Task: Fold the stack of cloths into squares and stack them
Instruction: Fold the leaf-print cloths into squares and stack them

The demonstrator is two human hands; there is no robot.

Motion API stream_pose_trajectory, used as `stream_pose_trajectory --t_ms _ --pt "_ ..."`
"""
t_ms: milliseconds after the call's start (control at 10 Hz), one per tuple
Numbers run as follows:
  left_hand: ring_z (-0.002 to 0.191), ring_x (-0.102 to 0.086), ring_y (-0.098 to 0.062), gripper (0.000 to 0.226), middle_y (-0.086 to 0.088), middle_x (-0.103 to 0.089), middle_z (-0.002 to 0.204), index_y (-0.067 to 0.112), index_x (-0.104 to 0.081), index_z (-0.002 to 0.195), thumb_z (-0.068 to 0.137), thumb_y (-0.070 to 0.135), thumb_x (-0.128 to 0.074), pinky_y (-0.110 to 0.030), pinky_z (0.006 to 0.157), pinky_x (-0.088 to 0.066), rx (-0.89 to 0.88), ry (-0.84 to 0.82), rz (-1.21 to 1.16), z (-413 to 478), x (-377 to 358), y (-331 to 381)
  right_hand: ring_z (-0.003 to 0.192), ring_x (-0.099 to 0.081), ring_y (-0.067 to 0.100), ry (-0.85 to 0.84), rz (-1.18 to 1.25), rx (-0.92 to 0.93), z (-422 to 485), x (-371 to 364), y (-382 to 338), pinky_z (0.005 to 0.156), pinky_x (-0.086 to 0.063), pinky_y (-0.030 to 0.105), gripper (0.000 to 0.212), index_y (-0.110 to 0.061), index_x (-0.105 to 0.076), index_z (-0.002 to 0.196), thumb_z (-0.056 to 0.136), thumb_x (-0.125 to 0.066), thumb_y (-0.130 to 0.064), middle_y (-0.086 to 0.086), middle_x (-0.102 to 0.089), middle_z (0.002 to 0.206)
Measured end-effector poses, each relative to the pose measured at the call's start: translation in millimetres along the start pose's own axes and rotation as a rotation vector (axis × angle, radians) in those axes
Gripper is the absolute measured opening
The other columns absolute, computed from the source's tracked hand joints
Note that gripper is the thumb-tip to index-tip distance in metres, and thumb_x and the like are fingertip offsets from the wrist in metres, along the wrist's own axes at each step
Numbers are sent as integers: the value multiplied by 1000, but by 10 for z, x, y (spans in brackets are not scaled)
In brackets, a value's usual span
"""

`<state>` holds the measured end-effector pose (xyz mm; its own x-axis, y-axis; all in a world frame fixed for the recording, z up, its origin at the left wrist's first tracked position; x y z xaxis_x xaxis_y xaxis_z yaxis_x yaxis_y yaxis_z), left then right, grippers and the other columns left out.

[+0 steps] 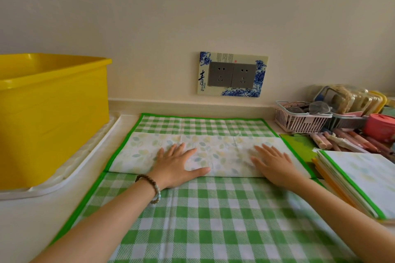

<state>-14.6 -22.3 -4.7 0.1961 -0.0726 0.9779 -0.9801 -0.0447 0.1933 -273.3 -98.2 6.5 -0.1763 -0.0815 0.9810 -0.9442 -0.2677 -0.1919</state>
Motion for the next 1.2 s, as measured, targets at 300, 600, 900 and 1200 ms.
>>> stream_pose_trajectory --t_ms 300,600,900,1200 --pt "145 9 -18 93 3 7 159 42 -6 148 69 88 -21 -51 116 6 2 5 -3 -1 -2 -1 146 0 12 -30 49 281 -45 -264 -942 118 1 37 60 -37 -13 149 94 -23 -60 -8 -7 159" --pt "145 9 -13 100 13 5 158 47 -6 146 58 94 -14 -55 114 7 -9 -3 1 -4 17 -291 146 0 9 -37 34 289 -38 -281 -890 118 1 35 62 -41 -10 148 92 -21 -65 -12 -6 158" --pt "146 -2 -15 113 13 -2 158 42 -10 147 49 98 -12 -49 117 -2 75 -76 -36 -215 223 -823 146 1 9 -54 39 298 -42 -271 -868 118 2 34 63 -41 -9 148 91 -20 -66 -13 -5 158" --pt "136 -31 -17 80 1 -28 152 23 -28 146 83 73 -35 -38 110 -31 -79 43 -25 557 545 -146 145 -6 8 -33 126 278 -51 -192 -897 119 -2 34 67 -35 -16 148 90 -30 -65 -12 -12 157"
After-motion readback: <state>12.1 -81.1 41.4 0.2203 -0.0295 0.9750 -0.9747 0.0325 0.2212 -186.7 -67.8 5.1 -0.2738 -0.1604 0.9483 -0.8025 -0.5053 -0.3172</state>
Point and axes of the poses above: each hand's wrist, its own z-axis towards the middle knuckle, its own x-axis out of the back of the hand, y = z × x, the point moved 5 cm from there along z, towards the middle knuckle
